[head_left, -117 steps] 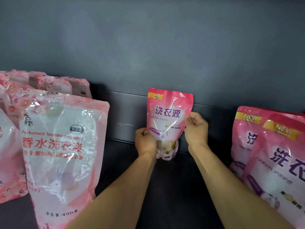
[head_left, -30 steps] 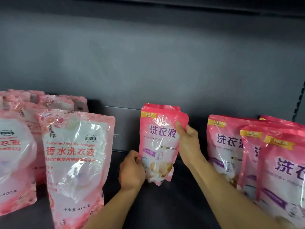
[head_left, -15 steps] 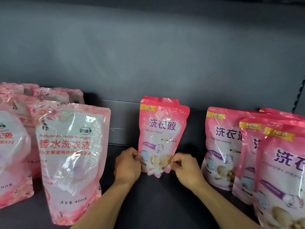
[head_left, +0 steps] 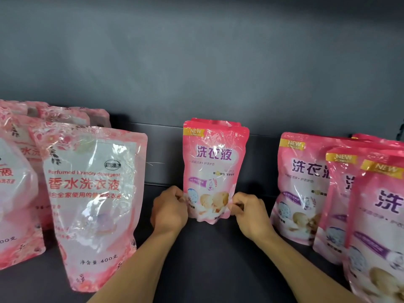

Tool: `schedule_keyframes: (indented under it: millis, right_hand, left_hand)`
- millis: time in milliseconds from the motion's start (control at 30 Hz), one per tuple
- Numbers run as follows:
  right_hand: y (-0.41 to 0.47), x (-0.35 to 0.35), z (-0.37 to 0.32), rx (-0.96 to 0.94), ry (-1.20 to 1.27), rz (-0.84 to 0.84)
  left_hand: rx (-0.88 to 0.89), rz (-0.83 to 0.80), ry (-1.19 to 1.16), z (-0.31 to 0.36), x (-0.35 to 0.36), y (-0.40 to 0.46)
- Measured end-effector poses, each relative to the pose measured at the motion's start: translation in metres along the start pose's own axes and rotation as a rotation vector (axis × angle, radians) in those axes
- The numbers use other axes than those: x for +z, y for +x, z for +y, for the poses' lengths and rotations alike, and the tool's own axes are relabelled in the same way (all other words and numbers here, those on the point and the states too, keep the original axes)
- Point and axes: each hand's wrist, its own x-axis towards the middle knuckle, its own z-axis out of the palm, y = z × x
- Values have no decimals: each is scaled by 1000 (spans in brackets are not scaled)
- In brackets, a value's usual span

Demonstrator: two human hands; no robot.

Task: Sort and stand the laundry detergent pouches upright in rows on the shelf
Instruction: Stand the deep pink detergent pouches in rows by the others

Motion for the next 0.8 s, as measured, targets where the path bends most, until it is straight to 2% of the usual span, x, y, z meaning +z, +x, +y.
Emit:
schedule_keyframes:
  millis: [400, 800]
  right_hand:
    - [-6, 5, -2, -21, 20, 13]
    - [-15, 2, -12, -29, -62, 14]
  left_hand:
    - [22, 53, 94, 2, 4, -3]
    - [59, 27, 51, 2, 0, -10]
